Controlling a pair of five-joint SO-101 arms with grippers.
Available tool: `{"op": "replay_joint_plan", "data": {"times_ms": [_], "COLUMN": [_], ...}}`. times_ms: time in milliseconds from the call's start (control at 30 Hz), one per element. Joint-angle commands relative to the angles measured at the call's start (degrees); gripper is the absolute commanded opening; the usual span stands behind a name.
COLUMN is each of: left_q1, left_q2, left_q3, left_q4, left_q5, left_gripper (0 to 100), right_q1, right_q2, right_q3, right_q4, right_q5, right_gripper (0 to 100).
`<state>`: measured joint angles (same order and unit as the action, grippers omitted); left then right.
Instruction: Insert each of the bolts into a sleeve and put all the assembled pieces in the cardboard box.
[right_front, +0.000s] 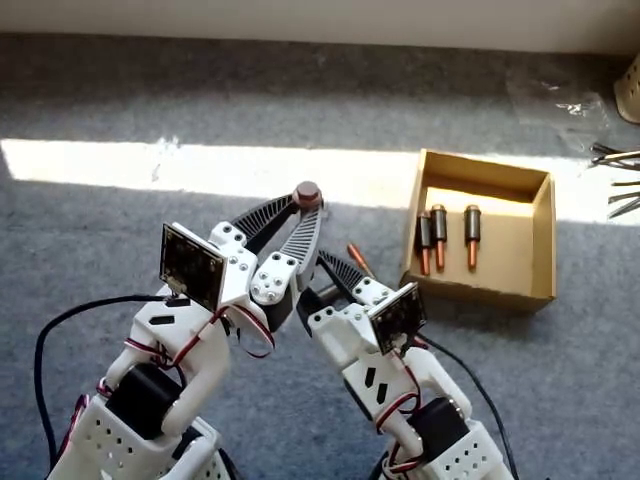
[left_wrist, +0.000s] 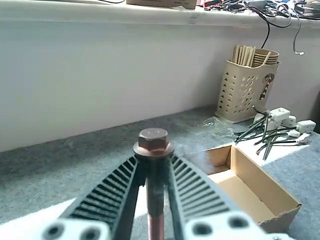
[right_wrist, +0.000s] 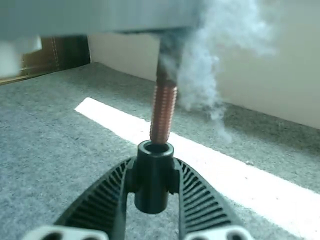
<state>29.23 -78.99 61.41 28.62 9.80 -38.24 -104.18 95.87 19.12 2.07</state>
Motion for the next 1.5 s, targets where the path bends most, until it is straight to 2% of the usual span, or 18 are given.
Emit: {"op": "replay_joint_plan", "data": {"times_ms": [0, 233, 367, 1033, 1167, 1233, 1467], "left_q1": [0.31, 0.31, 0.31, 0.22, 0.22, 0.22, 0.22], "left_q2": [-0.92, -0.92, -0.92, -0.92, -0.84, -0.84, -0.84], "left_q3": [-0.57, -0.57, 0.04, 2.24, 2.33, 2.59, 6.90], "left_q4": [-1.41, -1.41, -1.49, -4.04, -4.13, -4.13, -9.14], "left_q5": [0.00, 0.00, 0.00, -0.35, -0.35, -0.35, -0.44], "left_gripper": [1, 1, 1, 1, 1, 1, 1], "right_q1": [0.66, 2.51, 4.26, 1.63, 1.45, 1.54, 1.54], "right_q2": [-1.19, -1.19, -1.19, -1.19, -1.19, -1.19, -1.19], "right_q3": [4.97, 4.97, 5.23, 5.41, 5.41, 5.41, 5.41], "right_q4": [-0.13, -0.22, -4.35, -4.62, -4.62, -4.62, -4.62], "right_q5": [-0.09, -0.35, -0.44, 0.09, 4.13, 3.52, 3.52], "right_gripper": [0.4, 0.4, 0.4, 0.4, 0.4, 0.4, 0.4]}}
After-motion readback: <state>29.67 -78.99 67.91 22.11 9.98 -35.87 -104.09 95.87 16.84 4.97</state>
